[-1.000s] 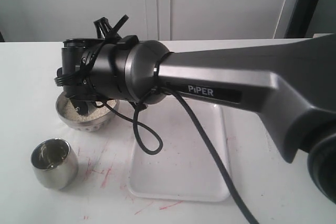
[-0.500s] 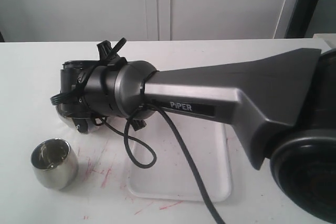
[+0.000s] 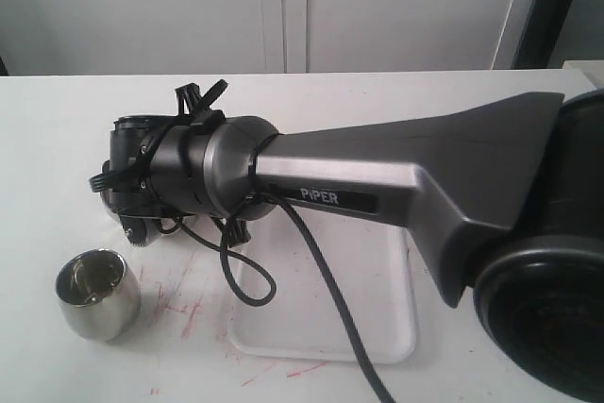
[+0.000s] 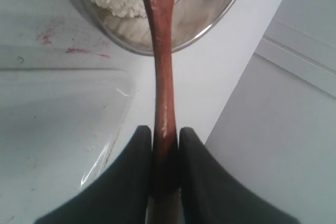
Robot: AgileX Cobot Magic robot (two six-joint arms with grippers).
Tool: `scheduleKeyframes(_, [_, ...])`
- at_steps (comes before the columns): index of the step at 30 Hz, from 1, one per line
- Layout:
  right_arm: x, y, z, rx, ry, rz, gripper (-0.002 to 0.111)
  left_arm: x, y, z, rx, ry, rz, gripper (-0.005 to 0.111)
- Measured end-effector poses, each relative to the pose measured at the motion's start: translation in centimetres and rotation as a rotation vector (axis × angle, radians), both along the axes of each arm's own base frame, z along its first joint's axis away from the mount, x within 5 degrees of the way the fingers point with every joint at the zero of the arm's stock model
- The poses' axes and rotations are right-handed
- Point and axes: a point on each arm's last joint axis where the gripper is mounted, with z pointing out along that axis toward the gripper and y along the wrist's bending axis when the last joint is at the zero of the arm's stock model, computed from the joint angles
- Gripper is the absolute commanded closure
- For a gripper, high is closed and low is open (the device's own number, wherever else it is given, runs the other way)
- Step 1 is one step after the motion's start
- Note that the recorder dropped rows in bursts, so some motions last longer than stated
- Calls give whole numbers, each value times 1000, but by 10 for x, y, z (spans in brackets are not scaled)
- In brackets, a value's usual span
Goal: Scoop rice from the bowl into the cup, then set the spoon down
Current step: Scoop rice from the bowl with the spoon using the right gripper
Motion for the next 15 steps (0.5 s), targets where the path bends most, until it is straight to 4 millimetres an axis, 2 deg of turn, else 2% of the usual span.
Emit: scheduleKeyframes(15, [-3, 4, -5, 129, 47, -54, 108, 0, 0, 0, 0, 0, 0, 92])
